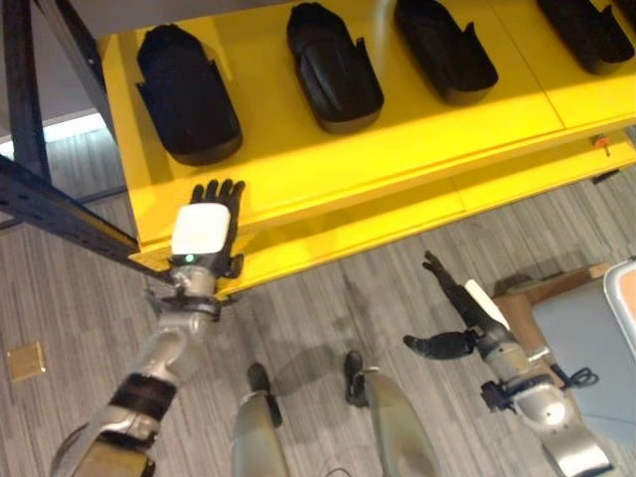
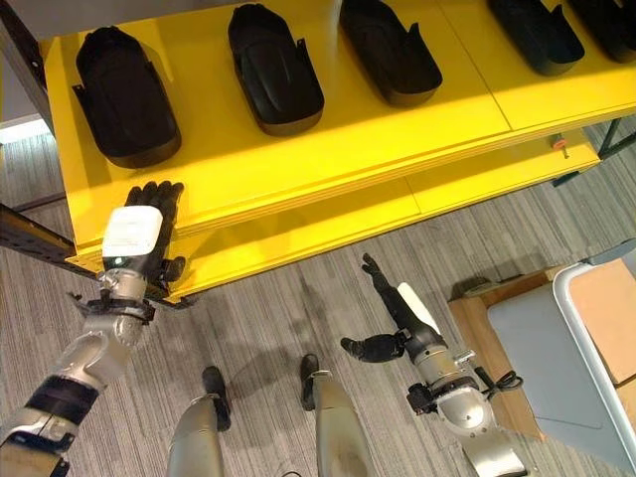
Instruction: Move parts from the plastic box to the shelf.
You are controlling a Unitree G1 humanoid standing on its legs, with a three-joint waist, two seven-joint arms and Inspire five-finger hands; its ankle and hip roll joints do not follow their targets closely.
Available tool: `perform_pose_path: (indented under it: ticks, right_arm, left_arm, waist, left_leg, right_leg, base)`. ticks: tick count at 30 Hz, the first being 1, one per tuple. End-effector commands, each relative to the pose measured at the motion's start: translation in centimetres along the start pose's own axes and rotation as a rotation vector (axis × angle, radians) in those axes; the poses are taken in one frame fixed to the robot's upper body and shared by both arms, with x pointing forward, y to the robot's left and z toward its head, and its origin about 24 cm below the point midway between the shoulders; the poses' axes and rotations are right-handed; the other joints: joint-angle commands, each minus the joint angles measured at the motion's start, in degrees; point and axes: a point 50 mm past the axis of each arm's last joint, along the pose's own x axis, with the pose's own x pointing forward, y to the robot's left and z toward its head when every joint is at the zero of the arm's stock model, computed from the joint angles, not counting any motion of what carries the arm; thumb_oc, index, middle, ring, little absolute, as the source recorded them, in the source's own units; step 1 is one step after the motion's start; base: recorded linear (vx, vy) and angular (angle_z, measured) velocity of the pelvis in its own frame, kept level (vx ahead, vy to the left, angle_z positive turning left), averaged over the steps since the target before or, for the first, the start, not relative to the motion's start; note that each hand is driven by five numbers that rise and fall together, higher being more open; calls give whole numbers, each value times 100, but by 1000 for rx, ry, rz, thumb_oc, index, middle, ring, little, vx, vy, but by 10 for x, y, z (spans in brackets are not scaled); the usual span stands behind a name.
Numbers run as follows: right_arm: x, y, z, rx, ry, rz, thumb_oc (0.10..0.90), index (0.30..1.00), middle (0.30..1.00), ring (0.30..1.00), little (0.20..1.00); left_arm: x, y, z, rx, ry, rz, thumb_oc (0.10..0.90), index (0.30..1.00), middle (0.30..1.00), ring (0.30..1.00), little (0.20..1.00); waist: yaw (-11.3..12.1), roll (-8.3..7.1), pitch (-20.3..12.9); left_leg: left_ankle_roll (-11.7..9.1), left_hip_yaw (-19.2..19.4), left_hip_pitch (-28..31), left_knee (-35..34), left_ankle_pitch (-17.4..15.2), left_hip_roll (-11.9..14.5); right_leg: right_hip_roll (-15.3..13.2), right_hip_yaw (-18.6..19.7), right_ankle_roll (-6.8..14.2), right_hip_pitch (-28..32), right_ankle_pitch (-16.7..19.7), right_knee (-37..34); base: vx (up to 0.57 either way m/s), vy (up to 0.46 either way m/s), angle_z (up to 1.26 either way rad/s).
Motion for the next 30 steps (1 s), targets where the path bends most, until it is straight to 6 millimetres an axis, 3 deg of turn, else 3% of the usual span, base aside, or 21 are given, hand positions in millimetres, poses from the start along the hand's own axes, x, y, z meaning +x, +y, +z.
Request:
perform_pose_path:
  ticks: [1,11,16,24,30]
  right_arm:
    - [1,-16,34,-32,-196,-43,900,1000,1000,1000,1000]
    - [4,-16,36,-35,-208,-38,900,1000,1000,1000,1000]
    - [9,-17,47,-3,-259,-54,900,1000,1000,1000,1000]
    - [13,-16,86,277,-474,22,900,1000,1000,1000,1000]
    - [21,-19,108,386,-583,53,900,1000,1000,1000,1000]
  left_arm:
    - [-2,-1,-12,25,46,-1,900,1000,1000,1000,1000]
    - [-5,4,-14,-35,49,28,900,1000,1000,1000,1000]
    - [-21,5,1,-236,8,27,900,1000,1000,1000,1000]
    - [-61,15,7,-564,-56,-15,900,1000,1000,1000,1000]
    - [-77,24,18,-706,-132,-69,900,1000,1000,1000,1000]
  waist:
    - [-54,88,-480]
    - [-20,83,-480]
    - [61,98,-481]
    - [212,102,-482]
    - [359,90,-436]
  left_leg:
    - [-53,-225,152,55,-74,197]
    - [-43,-236,171,65,-69,175]
    - [-26,-242,246,-10,-44,143]
    - [17,-266,429,-219,79,63]
    - [56,-341,574,-351,132,-33]
  right_leg:
    - [-183,307,493,16,782,-654]
    - [-187,303,493,75,783,-656]
    - [-192,289,494,155,833,-738]
    - [-248,265,537,408,959,-969]
    - [-337,150,588,640,1018,-1100]
  base:
    - [0,0,0]
    - [0,0,0]
    - [0,0,0]
    - [0,10,4]
    - [-3,19,13]
